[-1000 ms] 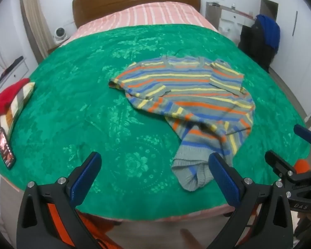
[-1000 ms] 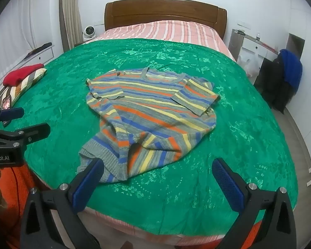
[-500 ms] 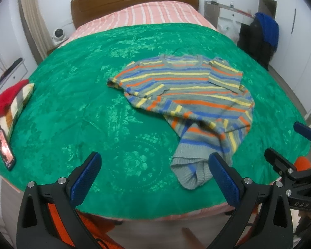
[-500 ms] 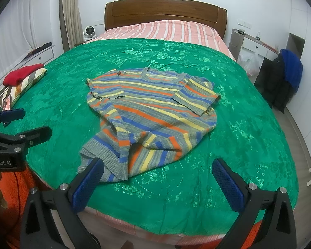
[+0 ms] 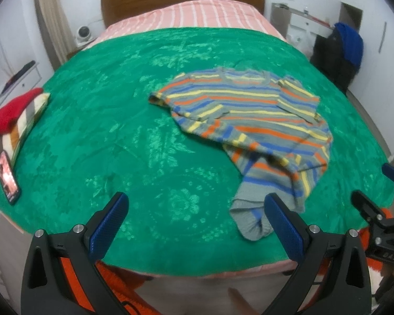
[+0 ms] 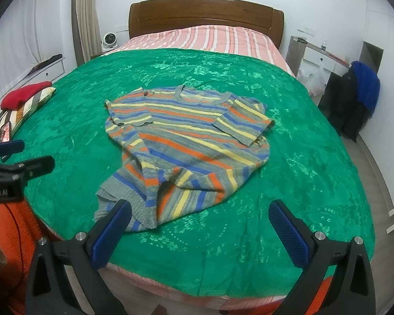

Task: Fold small clothes
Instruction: 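Move both grippers toward the bunched hem of the striped sweater, then grasp the sweater hem with the left gripper while the right gripper approaches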

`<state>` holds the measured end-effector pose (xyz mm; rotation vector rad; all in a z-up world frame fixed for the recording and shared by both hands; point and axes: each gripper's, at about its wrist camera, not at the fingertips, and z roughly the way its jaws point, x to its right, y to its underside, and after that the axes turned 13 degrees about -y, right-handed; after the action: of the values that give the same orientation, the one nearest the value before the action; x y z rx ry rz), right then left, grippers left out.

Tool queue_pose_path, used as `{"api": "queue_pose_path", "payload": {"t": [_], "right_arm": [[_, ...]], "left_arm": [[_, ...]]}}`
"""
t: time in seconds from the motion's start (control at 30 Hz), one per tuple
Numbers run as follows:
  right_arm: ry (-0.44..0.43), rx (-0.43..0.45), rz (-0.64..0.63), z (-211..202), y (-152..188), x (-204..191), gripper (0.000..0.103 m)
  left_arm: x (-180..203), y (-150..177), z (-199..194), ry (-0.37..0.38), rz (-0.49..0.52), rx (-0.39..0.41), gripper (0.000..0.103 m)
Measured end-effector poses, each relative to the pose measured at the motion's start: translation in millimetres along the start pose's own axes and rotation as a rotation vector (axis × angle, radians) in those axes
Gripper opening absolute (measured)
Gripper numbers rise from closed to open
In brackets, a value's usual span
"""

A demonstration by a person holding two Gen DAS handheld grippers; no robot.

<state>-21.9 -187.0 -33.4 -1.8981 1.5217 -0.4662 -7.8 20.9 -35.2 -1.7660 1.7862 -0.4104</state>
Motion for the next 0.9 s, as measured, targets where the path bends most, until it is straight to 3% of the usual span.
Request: {"api": "queue_pose_path", "payload": {"t": [0.2, 0.37, 0.5, 0.67, 0.8, 0.9], "right_arm": [[0.011, -0.041, 0.042, 8, 3, 17, 0.103], [-0.008, -0.09, 0.157, 19, 11, 48, 0.103], [0.044, -0.154, 0.182, 27, 23, 65, 0.103], [0.038, -0.137, 0.205, 22, 31, 69, 0.103], [0.053, -0.104, 0.181, 14, 36, 69, 0.103], [0.057, -0.103, 0.183, 19, 38, 72, 0.103]], "left_arm": [[4, 5, 12, 0.044, -0.006, -0.048, 0.103], [33, 6, 23, 0.225, 0.062, -0.076, 0.102], [79, -10, 35, 0.3, 0.152, -0.068, 0.101], [118, -16, 47, 0.234, 0.198, -0.066, 0.101], [122, -7, 47, 0.117, 0.229, -0.045, 0.101], [117, -6, 49, 0.079, 0.234, -0.044, 0.101]]}}
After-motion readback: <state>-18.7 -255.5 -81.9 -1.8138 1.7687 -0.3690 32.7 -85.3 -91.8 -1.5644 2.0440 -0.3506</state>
